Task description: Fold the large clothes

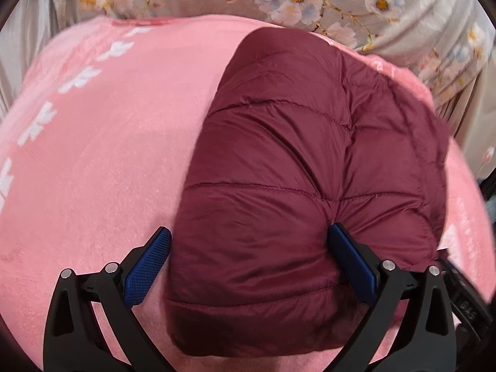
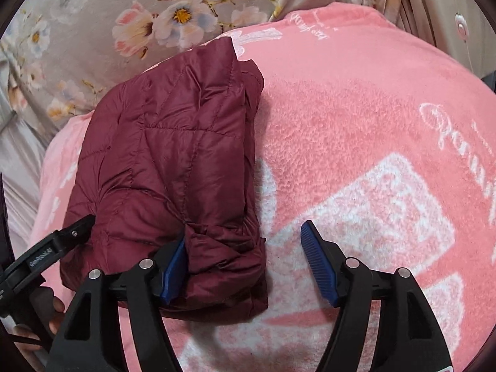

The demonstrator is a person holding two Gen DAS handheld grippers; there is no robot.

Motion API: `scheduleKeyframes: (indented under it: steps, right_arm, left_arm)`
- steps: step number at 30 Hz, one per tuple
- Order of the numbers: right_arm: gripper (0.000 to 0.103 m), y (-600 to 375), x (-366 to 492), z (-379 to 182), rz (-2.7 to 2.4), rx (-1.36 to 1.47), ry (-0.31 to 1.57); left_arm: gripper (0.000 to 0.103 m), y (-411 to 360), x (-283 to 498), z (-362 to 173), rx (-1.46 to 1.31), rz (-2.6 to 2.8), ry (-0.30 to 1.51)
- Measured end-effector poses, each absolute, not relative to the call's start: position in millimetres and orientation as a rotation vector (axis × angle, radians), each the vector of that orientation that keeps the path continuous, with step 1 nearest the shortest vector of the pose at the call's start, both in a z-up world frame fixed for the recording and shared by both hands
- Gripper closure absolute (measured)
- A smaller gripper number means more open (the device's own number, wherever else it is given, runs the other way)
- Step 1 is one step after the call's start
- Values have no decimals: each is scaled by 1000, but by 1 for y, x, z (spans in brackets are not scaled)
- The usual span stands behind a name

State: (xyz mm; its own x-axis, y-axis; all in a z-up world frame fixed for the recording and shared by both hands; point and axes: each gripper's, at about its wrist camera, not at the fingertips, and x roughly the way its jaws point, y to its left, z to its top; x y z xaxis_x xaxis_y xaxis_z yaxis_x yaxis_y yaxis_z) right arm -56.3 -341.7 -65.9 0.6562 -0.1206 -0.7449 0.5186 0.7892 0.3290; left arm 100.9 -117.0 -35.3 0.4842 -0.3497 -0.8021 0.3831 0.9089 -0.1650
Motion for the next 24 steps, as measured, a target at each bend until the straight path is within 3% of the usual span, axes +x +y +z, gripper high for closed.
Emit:
scheduleKeyframes:
  steps: [5,10,21,22,23,24]
  right_arm:
    - [34,-351,-46,-63,-337,637,778]
    - [24,-354,-33,-66,-319,687,775]
    - [18,-351,-24,-69,-282,707,731]
    - [25,-351,-23,-69,-266,706,729]
    - [45,-350,-21,-70,-227,727,724]
    - [54,-351,-18,-72,-175,767,721]
  left_arm:
    - [5,-90,134,-33,-141,-476,1034]
    - [5,-89,162,-58,-281,-562,1150]
    - [5,-112,155,-61,-232,-599,1074]
    - [5,-112,155,-60,-233,-607,1072]
    - [9,-114,153,-58,-229,-618,1070]
    - [12,-114,151,-55,-225,-616,1064]
